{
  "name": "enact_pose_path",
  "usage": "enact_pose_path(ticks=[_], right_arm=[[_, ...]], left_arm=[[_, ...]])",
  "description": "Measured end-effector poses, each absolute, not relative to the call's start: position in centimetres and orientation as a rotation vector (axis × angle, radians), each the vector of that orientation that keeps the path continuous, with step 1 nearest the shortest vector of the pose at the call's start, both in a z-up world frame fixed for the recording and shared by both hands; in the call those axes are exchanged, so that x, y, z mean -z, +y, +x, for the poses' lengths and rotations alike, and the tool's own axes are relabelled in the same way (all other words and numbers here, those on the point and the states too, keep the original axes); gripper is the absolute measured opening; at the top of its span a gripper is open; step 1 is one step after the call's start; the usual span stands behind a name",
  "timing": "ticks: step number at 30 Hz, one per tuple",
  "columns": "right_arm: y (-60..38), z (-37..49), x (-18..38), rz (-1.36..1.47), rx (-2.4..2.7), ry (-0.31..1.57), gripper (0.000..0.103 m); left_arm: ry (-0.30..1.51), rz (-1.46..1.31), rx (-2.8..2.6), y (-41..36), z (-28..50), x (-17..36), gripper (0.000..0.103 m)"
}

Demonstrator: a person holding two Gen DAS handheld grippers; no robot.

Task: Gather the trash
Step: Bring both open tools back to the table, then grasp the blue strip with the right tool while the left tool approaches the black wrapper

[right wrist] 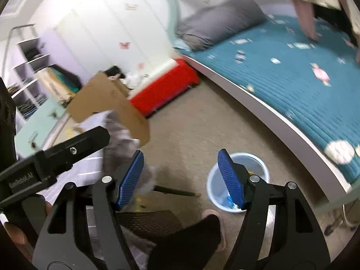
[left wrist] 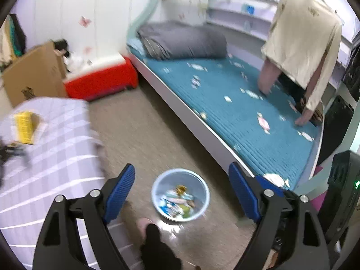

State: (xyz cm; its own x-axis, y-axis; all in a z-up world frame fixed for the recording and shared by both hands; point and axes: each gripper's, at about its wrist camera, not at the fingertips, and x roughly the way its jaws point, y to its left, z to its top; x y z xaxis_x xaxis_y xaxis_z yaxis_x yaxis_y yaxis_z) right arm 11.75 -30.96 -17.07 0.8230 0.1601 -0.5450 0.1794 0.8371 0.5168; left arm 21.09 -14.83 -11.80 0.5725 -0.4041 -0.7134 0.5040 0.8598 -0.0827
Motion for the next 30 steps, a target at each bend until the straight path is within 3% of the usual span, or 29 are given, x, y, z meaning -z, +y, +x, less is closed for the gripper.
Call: enact_pose_path(ticks=[8,18,23,30], right_arm=[[-20.1,14.3,11.5,0.452,-0.174,0.585,0.068],[-7.8,19.2,9.0,0.273,-0.318,0.636,0.068],[-6.2,20.7,9.2,0.273,-0.318,0.649,0.068],[-7.8,23.6,11.0,0.336,-0.274,0.680,0.068]], left_arm=[[0.722,0.056,0.351,-1.1,21.1,7.3,0.085],[0.730,-0.105,0.131,15.6,22.0,7.0,0.085],[0.769,-0.118,0.112,17.6,23.8,8.6,0.085],[0.805,0.028,0.138,13.4,27.1,10.2,0.084]])
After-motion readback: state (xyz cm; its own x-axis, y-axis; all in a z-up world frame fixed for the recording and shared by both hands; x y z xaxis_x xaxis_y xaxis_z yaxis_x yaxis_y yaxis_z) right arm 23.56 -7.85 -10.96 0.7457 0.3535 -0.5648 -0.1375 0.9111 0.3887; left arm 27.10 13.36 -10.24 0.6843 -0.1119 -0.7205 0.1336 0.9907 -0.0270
